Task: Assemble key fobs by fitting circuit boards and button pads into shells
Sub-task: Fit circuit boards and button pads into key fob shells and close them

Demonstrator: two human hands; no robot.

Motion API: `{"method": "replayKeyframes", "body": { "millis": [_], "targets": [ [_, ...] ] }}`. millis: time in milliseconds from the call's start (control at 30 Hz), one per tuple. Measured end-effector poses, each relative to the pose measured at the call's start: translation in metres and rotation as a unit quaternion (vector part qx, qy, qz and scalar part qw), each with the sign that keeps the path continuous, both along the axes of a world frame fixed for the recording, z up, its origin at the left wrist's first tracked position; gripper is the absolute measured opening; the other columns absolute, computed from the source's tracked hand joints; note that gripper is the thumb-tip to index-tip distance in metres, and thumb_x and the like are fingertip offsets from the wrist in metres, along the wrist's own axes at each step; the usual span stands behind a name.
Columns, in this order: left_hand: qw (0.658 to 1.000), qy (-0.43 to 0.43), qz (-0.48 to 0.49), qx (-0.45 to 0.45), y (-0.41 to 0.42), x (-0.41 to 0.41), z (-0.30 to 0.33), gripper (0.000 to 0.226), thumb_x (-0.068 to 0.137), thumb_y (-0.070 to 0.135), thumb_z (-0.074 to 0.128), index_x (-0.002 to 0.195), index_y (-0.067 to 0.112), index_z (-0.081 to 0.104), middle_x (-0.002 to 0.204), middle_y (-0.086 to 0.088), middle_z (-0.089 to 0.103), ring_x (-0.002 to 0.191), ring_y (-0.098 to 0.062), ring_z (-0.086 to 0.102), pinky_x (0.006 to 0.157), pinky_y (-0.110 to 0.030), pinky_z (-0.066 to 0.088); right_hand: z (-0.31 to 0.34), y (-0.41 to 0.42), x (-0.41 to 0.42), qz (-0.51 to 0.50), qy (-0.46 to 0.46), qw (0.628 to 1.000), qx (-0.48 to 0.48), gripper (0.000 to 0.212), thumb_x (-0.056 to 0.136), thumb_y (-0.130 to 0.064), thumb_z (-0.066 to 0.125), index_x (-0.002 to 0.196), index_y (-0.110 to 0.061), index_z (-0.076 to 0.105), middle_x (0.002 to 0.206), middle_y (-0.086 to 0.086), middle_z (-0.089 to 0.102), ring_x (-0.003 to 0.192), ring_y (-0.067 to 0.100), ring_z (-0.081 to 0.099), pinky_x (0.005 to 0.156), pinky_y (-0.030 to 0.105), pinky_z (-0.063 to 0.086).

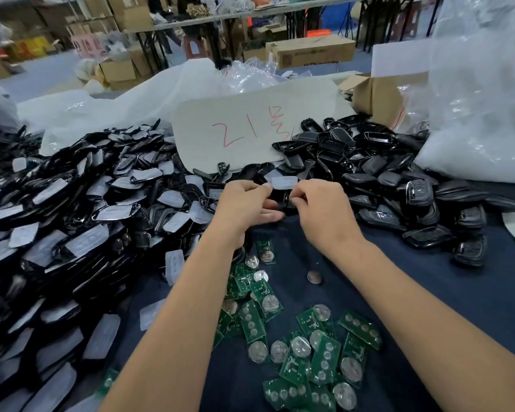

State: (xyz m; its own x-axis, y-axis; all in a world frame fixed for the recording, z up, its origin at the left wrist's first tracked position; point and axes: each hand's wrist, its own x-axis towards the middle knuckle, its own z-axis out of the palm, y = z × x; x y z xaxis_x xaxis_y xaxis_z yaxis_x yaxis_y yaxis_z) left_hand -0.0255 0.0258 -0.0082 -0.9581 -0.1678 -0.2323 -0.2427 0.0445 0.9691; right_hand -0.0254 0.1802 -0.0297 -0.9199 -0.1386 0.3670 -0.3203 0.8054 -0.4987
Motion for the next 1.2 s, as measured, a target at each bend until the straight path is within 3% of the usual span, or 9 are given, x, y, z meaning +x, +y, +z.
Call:
{"method": "replayKeyframes", "body": {
  "millis": [167,267,400,533,600,733,900,1100,1200],
  "targets": [
    [0.999,0.009,-0.018,-0.049,0.003,0.002,-0.003,0.013,0.103,0.017,0.062,0.100,0.005,0.065,0.085,-0.015,0.070,0.057,-0.025,0.074,0.059,-0.029,0.063,-0.008,0.003,0.002,0.010,-0.035,0.998,0.052,0.043,0.092,-0.034,0.076,0.129,-0.015,0.065,0.129,0.009,0.055,0.119,0.028,0.052,0.097,0.040,0.048],
    [0.998,0.013,-0.024,-0.051,0.003,0.004,-0.003,0.014,0.103,0.017,0.062,0.102,0.003,0.065,0.088,-0.018,0.070,0.060,-0.027,0.074,0.059,-0.028,0.061,-0.010,0.003,-0.001,0.021,-0.029,0.997,0.073,0.027,0.094,-0.031,0.074,0.116,-0.015,0.071,0.118,0.007,0.061,0.114,0.027,0.053,0.095,0.031,0.041],
    [0.996,0.019,-0.068,-0.059,0.000,0.006,0.000,0.013,0.100,0.020,0.068,0.103,0.007,0.069,0.092,-0.016,0.069,0.062,-0.024,0.074,0.061,-0.029,0.061,-0.009,0.014,0.011,0.080,-0.033,0.988,-0.130,0.011,0.088,-0.009,0.077,0.087,-0.020,0.077,0.083,-0.014,0.069,0.081,0.001,0.064,0.076,0.016,0.043],
    [0.992,0.023,-0.111,-0.050,-0.008,0.008,0.003,0.017,0.093,0.014,0.077,0.108,0.006,0.073,0.089,-0.014,0.067,0.061,-0.015,0.064,0.061,-0.026,0.060,-0.011,0.024,0.021,0.155,-0.131,0.940,-0.275,0.017,0.089,-0.012,0.080,0.092,-0.022,0.066,0.089,0.000,0.075,0.080,0.023,0.072,0.080,0.042,0.060],
    [0.992,0.036,-0.108,-0.047,-0.010,0.010,0.006,0.007,0.092,0.011,0.077,0.096,0.005,0.075,0.085,-0.016,0.070,0.062,-0.018,0.063,0.058,-0.023,0.058,-0.012,0.024,0.024,0.126,-0.115,0.934,-0.313,0.027,0.088,-0.018,0.083,0.095,-0.021,0.057,0.091,0.000,0.073,0.075,0.020,0.071,0.072,0.038,0.060],
    [0.994,0.065,0.007,-0.089,-0.014,0.006,0.006,0.011,0.094,0.013,0.075,0.084,0.010,0.072,0.063,-0.004,0.069,0.046,-0.011,0.061,0.044,-0.021,0.047,-0.008,0.021,0.033,0.164,-0.018,0.978,-0.131,0.031,0.079,-0.042,0.088,0.091,-0.029,0.063,0.089,-0.012,0.062,0.079,0.008,0.057,0.072,0.028,0.048],
    [0.984,0.110,0.088,-0.110,-0.020,0.001,0.001,0.016,0.096,0.015,0.072,0.080,0.012,0.069,0.062,-0.003,0.069,0.047,-0.016,0.065,0.048,-0.024,0.051,-0.008,0.009,0.039,0.280,-0.029,0.957,0.074,0.048,0.087,-0.053,0.076,0.133,-0.039,0.069,0.130,-0.014,0.056,0.115,0.011,0.044,0.093,0.037,0.048],
    [0.987,0.109,0.081,-0.089,-0.015,0.002,0.001,0.010,0.095,0.008,0.070,0.085,0.010,0.070,0.068,0.000,0.072,0.053,-0.017,0.070,0.059,-0.029,0.058,-0.008,0.001,0.043,0.275,0.028,0.959,0.066,0.023,0.103,-0.031,0.064,0.116,-0.017,0.076,0.113,-0.004,0.073,0.101,0.021,0.055,0.090,0.036,0.046],
    [0.992,0.094,0.053,-0.063,-0.011,0.007,0.004,0.008,0.094,0.004,0.069,0.087,0.009,0.070,0.068,0.001,0.072,0.054,-0.016,0.071,0.061,-0.031,0.049,-0.010,0.001,0.043,0.173,0.018,0.980,-0.101,0.016,0.105,-0.022,0.060,0.102,-0.015,0.073,0.082,-0.006,0.071,0.075,0.015,0.063,0.074,0.038,0.052]
  ]
}}
